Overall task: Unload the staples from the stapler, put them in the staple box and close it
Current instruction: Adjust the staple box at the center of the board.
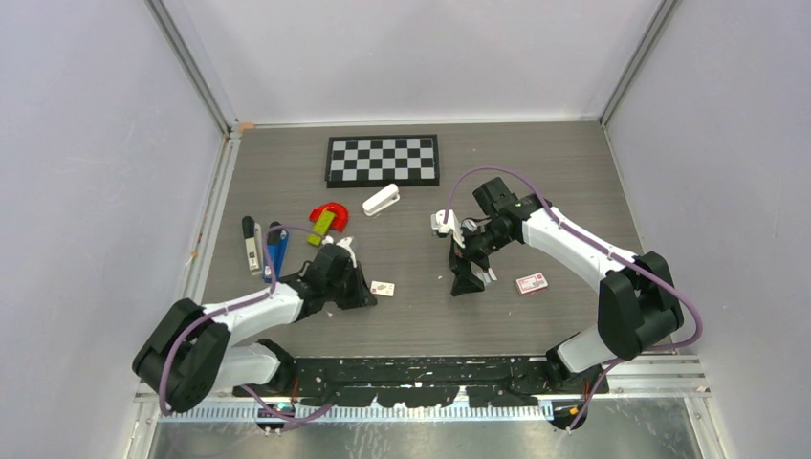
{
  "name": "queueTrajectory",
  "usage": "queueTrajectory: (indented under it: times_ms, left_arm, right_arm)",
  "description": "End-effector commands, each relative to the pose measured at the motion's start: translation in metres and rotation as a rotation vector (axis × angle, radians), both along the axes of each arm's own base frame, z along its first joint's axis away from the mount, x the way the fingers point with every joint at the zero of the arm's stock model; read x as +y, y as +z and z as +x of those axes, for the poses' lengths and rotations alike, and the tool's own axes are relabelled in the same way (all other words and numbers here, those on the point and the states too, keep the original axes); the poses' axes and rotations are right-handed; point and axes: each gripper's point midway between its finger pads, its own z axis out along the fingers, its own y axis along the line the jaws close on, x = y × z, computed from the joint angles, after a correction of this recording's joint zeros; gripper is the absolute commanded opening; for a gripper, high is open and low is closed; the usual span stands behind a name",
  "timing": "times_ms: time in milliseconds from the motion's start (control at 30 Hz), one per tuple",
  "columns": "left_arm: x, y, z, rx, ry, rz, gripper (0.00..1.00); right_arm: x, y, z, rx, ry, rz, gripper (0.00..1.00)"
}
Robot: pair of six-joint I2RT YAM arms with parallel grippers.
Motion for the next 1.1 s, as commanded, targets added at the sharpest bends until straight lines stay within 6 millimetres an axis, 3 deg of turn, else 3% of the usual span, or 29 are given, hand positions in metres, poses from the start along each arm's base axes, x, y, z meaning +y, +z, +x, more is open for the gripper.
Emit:
queueTrajectory:
  times_ms: [0, 200, 333, 567, 733, 900, 1067]
  left_arm:
    - [-0.002, 0.000, 0.031, -0.060, 0.043, 0.050, 0.00]
    - [-0.007, 0.001, 0.059, -0.093, 0.041, 0.123, 0.00]
    - [-0.024, 0.000, 0.071, -0.086, -0.018, 0.110, 0.00]
    - [-0.067, -0.010, 0.077, -0.013, -0.170, 0.005, 0.00]
    - [-0.083, -0.012, 0.074, 0.021, -0.268, -0.039, 0.00]
    - [-0.064, 0.013, 0.091, -0.098, -0.267, 0.089, 0.07]
    - [-0.039, 0.079, 0.107, -0.346, -0.218, 0.159, 0.30]
  right_arm:
    - [0.006, 0.007, 0.002, -0.010, 0.008, 0.026, 1.00]
    - [0.006, 0.009, 0.001, -0.015, 0.011, 0.030, 0.99]
    - [0.005, 0.009, 0.001, -0.018, 0.014, 0.028, 1.00]
    - [0.001, 0.004, 0.002, -0.037, 0.024, 0.007, 1.00]
    - [-0.002, 0.000, -0.004, -0.078, 0.089, -0.015, 1.00]
    - [-0.004, -0.007, -0.019, -0.184, 0.287, -0.051, 1.00]
    - [0.006, -0.003, -0.022, -0.199, 0.406, -0.062, 1.00]
